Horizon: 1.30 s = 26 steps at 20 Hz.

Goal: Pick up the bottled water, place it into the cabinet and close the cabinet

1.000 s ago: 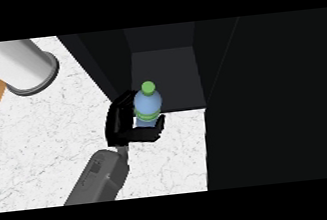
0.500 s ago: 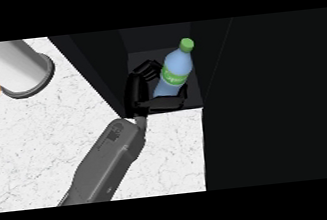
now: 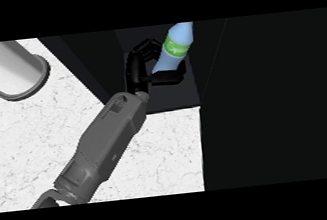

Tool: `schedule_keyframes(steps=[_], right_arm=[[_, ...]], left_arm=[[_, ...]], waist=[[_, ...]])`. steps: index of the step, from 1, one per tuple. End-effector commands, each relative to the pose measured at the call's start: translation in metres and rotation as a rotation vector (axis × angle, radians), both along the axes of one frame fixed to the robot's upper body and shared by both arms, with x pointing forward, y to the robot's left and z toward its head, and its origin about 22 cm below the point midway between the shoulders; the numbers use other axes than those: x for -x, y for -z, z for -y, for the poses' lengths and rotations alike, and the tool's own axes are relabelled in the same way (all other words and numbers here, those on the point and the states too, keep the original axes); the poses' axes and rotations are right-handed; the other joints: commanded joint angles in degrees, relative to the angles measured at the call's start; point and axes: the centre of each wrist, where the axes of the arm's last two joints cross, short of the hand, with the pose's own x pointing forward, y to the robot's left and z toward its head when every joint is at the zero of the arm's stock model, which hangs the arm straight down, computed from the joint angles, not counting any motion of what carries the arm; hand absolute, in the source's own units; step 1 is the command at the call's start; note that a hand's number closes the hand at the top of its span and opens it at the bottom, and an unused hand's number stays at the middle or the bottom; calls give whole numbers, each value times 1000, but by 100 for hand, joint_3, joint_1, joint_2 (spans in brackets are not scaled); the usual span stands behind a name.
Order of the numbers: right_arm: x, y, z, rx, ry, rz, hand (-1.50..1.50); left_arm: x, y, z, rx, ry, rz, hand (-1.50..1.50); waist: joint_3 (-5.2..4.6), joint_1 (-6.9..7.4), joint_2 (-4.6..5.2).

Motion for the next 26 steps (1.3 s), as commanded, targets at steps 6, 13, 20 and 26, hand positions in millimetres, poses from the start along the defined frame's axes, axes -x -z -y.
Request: schedule_keyframes(steps=[6,13,20,26], right_arm=[[-2,-6,5,-64,-23,38,-150],[-2,-2,13,-50,-43,55,-150],[0,-1,10,-62,-49,29,-150],[1,6,12,-73,-77,31,-150]], left_arm=[[-14,22,-23,-199,-153,-65,150],[-27,15,-55,-143,-242,-32,150],[-37,1,-55,-326,-299,49,-150],[-36,1,-43,-345,-315,37,-150]], waist=[[-1,-83,54],[-4,-195,123],[-4,-274,136],[-2,-344,141]])
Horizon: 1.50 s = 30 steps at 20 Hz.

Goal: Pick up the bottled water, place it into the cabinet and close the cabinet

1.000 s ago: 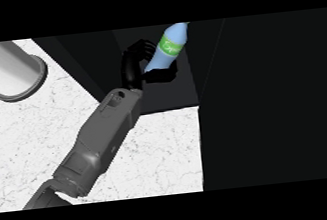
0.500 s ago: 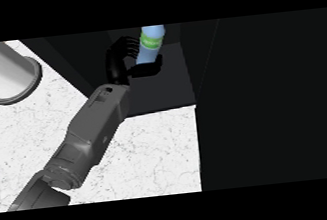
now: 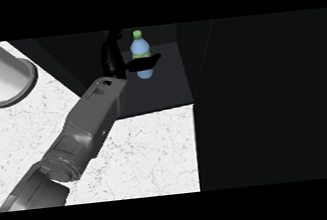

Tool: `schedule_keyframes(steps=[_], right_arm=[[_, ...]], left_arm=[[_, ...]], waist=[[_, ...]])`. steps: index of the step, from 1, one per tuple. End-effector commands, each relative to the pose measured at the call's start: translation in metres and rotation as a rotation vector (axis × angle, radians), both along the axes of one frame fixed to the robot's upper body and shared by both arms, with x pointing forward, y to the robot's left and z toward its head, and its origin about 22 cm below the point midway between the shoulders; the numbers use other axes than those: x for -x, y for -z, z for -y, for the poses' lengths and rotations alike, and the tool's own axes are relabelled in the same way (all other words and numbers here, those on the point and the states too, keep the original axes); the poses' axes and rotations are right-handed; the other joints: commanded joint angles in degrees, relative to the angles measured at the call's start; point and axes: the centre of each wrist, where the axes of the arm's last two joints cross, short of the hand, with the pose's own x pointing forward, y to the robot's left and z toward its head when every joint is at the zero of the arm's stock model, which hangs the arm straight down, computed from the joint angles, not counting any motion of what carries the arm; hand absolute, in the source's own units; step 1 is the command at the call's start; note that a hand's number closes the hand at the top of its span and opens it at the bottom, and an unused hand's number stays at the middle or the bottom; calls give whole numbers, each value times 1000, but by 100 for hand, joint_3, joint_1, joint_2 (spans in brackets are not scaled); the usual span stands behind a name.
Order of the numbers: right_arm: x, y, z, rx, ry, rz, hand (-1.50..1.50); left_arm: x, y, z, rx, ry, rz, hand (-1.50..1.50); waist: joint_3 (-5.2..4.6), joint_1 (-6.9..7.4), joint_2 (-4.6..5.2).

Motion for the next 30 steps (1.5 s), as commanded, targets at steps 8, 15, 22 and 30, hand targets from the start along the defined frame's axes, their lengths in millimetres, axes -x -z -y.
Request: schedule_keyframes(steps=[8,15,22,30], right_arm=[[3,-6,1,-67,-29,-4,-150],[5,-9,-5,-54,-34,-6,-150],[13,-26,-14,-61,-30,-7,-150],[12,-27,-16,-76,1,-22,-150]], left_arm=[[-6,-22,15,184,204,139,-150],[-8,-33,23,303,343,187,-150],[4,-11,31,310,355,167,-150],[36,18,31,430,450,142,-150]], waist=[[-5,70,-11],[0,252,-112],[1,364,-197],[3,515,-266]])
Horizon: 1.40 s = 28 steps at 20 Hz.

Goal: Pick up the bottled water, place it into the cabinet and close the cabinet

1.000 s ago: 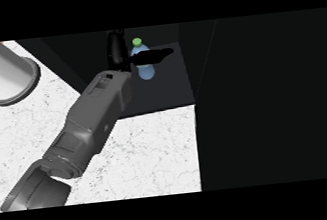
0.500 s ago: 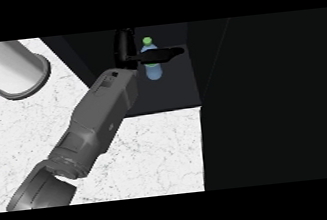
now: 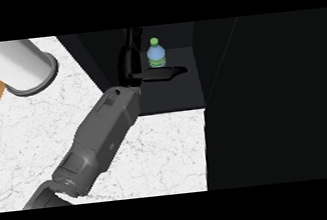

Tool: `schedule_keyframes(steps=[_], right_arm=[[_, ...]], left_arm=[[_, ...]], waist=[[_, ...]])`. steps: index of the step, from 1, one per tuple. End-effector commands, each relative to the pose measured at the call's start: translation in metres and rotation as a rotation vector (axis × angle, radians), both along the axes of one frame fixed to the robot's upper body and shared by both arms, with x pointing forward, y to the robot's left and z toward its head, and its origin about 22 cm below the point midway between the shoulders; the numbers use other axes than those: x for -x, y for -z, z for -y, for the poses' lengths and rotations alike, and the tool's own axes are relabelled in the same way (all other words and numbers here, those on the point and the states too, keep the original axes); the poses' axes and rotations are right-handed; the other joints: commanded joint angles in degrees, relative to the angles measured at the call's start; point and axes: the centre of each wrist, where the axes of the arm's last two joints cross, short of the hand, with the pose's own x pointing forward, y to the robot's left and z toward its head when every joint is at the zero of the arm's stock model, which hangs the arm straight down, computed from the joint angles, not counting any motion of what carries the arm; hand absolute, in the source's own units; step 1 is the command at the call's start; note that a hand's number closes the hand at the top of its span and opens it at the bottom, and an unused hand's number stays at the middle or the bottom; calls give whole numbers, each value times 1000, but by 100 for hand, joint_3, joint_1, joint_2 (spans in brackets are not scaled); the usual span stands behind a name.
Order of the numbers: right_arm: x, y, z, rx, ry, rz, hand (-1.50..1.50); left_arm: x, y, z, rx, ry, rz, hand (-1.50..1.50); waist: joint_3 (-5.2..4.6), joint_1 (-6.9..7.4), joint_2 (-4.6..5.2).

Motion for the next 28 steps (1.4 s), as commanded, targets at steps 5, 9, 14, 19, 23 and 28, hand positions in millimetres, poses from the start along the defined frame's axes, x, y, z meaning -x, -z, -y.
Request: schedule_keyframes(steps=[5,9,14,19,23,28], right_arm=[[-1,-19,-17,7,-5,25,-150],[5,-24,-10,-2,21,35,-150],[10,-29,-7,49,33,12,-150],[7,-29,-3,110,-82,37,-150],[5,-27,-3,189,-225,17,150],[9,-38,-5,240,-374,2,150]], left_arm=[[47,21,15,141,191,-2,-150],[69,32,15,206,263,9,-150],[107,19,26,235,302,33,-150],[142,18,5,245,339,22,150],[159,22,-22,249,344,-15,150],[183,22,-71,228,284,-24,150]], waist=[[-4,48,-38],[0,66,-21],[3,135,-45],[4,173,-34],[1,162,-28],[-1,183,-47]])
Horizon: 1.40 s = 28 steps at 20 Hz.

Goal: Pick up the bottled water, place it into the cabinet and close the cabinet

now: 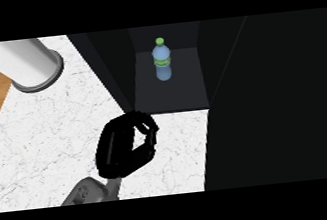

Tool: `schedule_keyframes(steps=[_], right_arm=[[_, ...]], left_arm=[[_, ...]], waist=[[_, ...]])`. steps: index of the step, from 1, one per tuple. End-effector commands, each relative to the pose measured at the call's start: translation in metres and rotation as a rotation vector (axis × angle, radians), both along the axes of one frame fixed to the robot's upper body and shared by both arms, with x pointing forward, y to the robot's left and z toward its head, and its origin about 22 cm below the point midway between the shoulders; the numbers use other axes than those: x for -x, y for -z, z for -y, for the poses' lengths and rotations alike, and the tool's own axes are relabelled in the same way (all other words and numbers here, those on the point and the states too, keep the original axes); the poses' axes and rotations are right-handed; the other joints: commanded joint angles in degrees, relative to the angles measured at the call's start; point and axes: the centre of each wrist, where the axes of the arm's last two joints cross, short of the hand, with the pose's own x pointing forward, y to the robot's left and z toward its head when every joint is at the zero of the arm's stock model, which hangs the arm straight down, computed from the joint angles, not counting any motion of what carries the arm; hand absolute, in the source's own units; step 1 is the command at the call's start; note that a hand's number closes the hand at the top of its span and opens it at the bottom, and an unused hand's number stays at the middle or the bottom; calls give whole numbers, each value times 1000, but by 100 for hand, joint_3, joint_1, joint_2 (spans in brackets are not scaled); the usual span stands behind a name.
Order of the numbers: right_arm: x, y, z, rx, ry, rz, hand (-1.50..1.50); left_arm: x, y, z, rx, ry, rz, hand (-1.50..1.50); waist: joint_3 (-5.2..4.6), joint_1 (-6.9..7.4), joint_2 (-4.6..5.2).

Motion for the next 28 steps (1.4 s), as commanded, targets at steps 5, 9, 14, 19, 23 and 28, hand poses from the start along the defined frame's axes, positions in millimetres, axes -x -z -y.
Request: schedule_keyframes(steps=[5,9,14,19,23,28], right_arm=[[3,-52,-7,136,-231,146,150],[7,-56,-16,106,-274,135,150],[5,-49,-31,96,-449,82,150],[0,-53,-39,119,-492,121,150],[-3,-51,-43,132,-557,120,150],[2,-39,-62,-81,-505,35,150]], left_arm=[[31,-8,-59,2,-74,-15,-150],[43,-15,-84,36,-129,1,-150],[54,-28,-119,84,-146,-30,-150],[72,-28,-132,94,-146,-43,-150],[75,-30,-148,89,-137,-43,-150],[81,-37,-173,82,-155,-37,-150]], waist=[[-8,-39,-22],[-14,-71,-18],[-39,39,-45],[-66,185,-48],[-84,249,-31],[-85,333,26]])
